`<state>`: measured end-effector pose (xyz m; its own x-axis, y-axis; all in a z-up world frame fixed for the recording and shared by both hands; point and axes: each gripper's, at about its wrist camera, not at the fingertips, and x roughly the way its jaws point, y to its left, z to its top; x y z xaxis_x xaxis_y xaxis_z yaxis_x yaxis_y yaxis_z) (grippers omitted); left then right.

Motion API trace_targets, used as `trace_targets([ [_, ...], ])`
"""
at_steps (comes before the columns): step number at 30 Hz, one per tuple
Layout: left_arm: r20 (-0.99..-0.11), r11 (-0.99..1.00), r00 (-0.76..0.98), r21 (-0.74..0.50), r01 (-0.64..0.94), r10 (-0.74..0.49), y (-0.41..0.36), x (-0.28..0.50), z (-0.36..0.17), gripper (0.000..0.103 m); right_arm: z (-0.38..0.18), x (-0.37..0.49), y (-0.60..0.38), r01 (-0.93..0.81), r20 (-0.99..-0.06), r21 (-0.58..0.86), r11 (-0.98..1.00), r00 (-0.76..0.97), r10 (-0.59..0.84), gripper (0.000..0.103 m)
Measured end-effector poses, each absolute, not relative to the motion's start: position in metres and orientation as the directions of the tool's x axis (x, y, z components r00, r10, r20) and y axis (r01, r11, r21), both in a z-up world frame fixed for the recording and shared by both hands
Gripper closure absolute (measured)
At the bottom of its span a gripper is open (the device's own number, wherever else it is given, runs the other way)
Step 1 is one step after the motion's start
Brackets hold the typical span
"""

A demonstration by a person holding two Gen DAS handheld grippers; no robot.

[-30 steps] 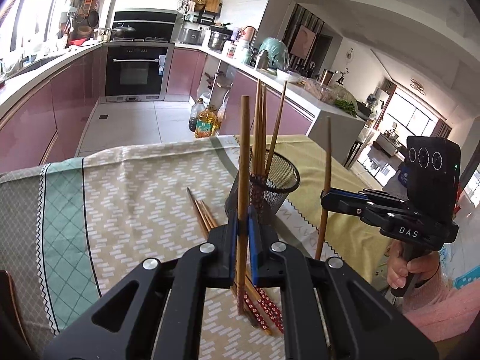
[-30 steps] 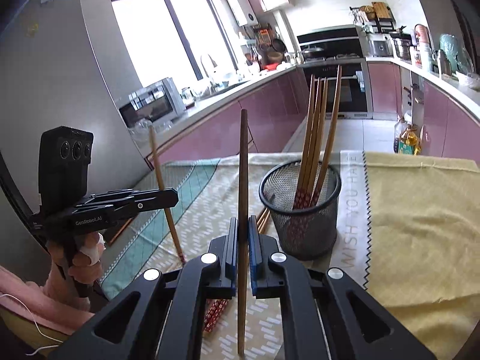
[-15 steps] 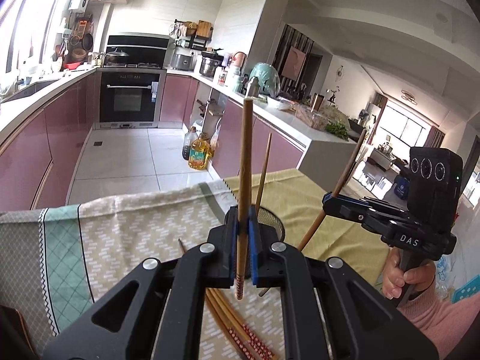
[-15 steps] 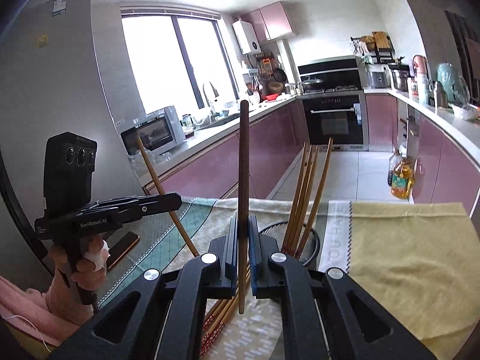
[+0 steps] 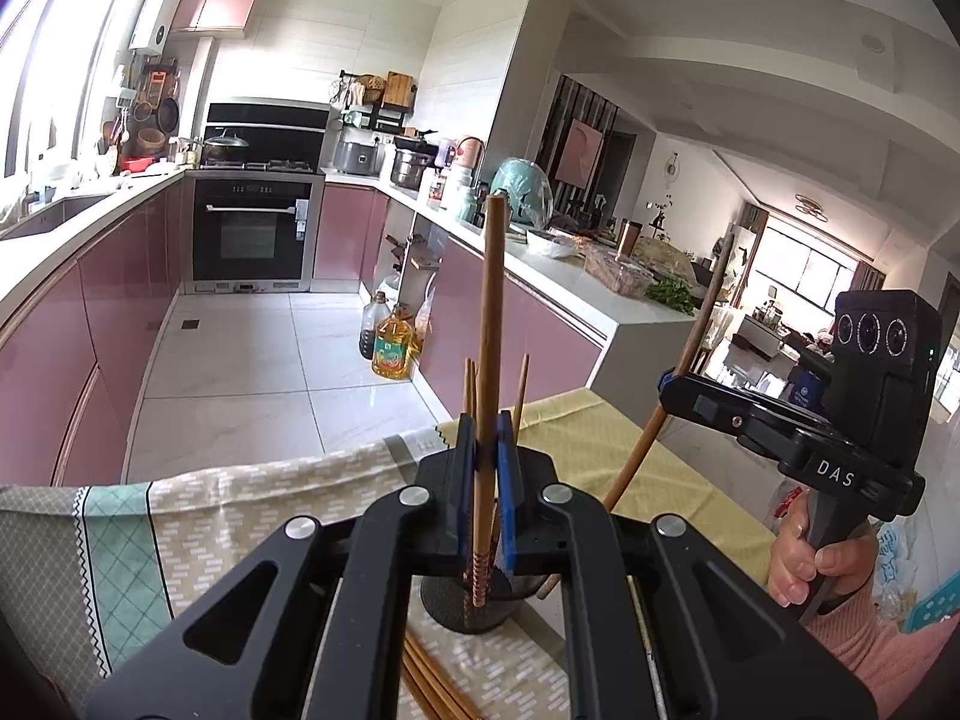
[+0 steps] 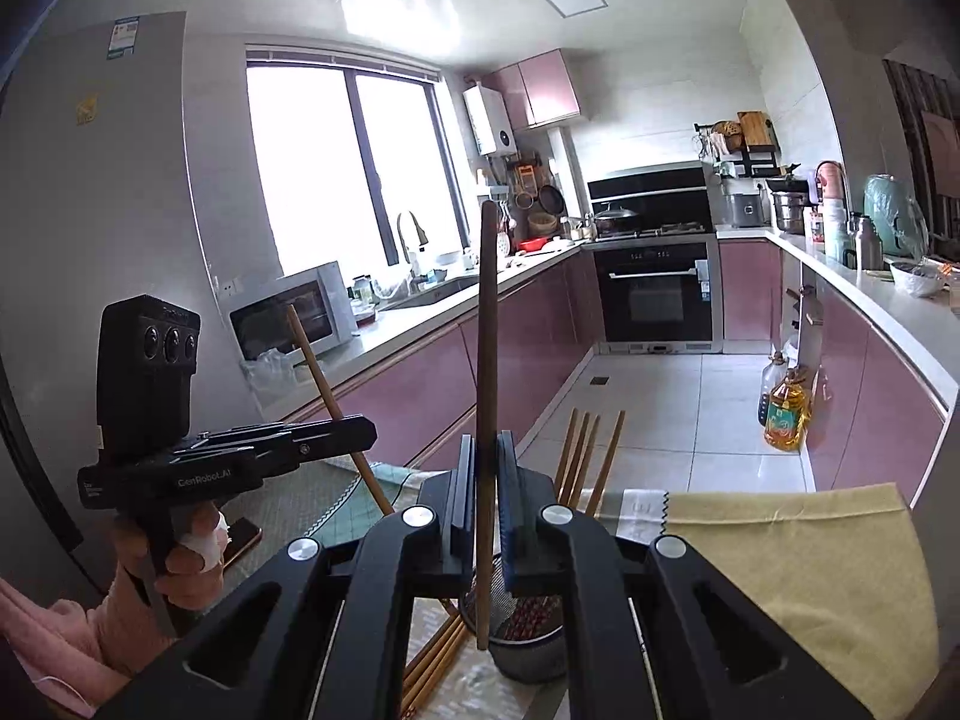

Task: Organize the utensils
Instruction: 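Lower the left tool's chopstick into the mesh cup while the right tool inserts its own, then open both tools and move them back over the chopsticks on the cloth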

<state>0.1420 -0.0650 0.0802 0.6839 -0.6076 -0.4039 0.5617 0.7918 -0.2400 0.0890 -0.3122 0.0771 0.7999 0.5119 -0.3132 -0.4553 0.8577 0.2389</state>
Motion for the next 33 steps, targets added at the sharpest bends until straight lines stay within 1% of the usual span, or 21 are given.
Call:
trace_targets([
  [4,-0.396,0.799,0.697,-0.229,0.556,-0.598,-0.070,0.148,0.083,0.096,0.077,0.097,-0.318,-0.443,-0.307,0.246,0.862,0.808,0.502,0.097],
  [8,-0.418,0.805,0.693,-0.216,0.552,-0.587,-0.080,0.156,0.079,0.096,0.070,0.107,-0.317,-0.437,-0.334,0.251,0.864,0.799,0.500,0.097],
  [12,-0.457,0.811,0.681,-0.192,0.553,-0.572,-0.090,0.163,0.070,0.096,0.059,0.115,-0.310,-0.436,-0.378,0.245,0.866,0.780,0.499,0.097],
  [16,-0.517,0.808,0.649,-0.157,0.568,-0.558,-0.101,0.172,0.058,0.096,0.048,0.121,-0.303,-0.439,-0.421,0.243,0.865,0.756,0.502,0.097],
  [23,-0.615,0.797,0.586,-0.120,0.592,-0.527,-0.109,0.184,0.032,0.096,0.024,0.137,-0.298,-0.426,-0.524,0.269,0.864,0.688,0.502,0.097],
  [27,-0.648,0.788,0.550,-0.130,0.602,-0.527,-0.112,0.195,0.022,0.096,0.010,0.149,-0.299,-0.396,-0.571,0.291,0.871,0.658,0.491,0.097],
  [30,-0.657,0.796,0.554,-0.121,0.593,-0.512,-0.116,0.204,0.019,0.095,0.005,0.157,-0.301,-0.371,-0.584,0.298,0.880,0.659,0.475,0.097],
  [33,-0.660,0.808,0.562,-0.119,0.577,-0.499,-0.116,0.212,0.018,0.094,0.001,0.164,-0.307,-0.333,-0.587,0.313,0.890,0.669,0.457,0.094],
])
